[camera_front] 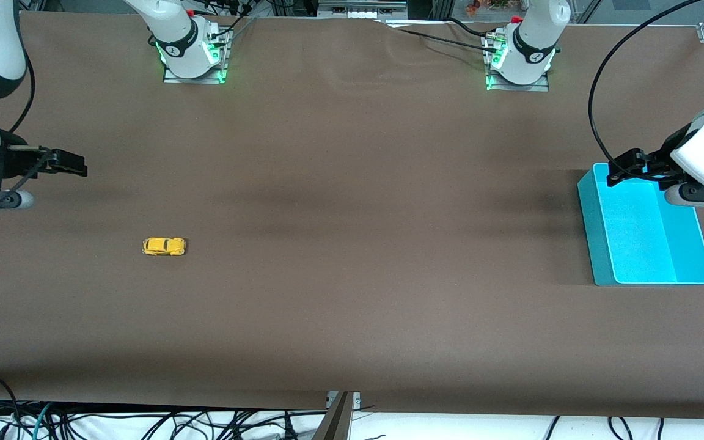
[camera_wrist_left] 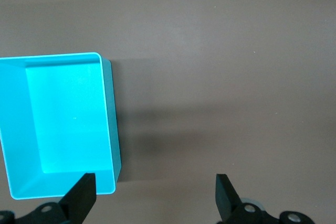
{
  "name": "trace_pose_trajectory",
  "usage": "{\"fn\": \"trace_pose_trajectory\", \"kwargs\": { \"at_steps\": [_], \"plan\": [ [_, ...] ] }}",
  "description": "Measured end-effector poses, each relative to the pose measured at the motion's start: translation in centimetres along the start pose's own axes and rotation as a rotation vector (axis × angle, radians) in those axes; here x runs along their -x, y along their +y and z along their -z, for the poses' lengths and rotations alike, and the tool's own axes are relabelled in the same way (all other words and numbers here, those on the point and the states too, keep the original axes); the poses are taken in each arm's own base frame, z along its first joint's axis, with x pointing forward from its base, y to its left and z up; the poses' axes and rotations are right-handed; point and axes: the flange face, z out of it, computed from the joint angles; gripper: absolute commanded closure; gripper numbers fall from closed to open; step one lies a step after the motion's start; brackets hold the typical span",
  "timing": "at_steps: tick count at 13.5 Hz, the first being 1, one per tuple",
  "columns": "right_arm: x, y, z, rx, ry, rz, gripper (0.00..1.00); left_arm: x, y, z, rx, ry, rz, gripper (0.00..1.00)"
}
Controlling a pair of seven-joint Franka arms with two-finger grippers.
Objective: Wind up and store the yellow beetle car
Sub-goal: 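Move the right gripper over the yellow beetle car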
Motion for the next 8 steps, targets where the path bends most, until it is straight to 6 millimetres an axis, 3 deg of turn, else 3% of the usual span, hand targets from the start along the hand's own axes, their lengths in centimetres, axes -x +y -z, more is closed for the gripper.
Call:
{"fn": "trace_pose_trajectory", "kwargs": {
  "at_steps": [2,8],
  "plan": [
    [-1.9,-0.2,-2.7,0.000,-0.023,0.050,0.00,0.0,0.0,0.0,0.000,-0.003,0.001,0.00],
    [-8.2,-0.6,-12.5,-0.002,-0.033,0.469,0.00,0.2,-0.3,-0.1,0.000,-0.015,0.006,0.00]
  ]
}}
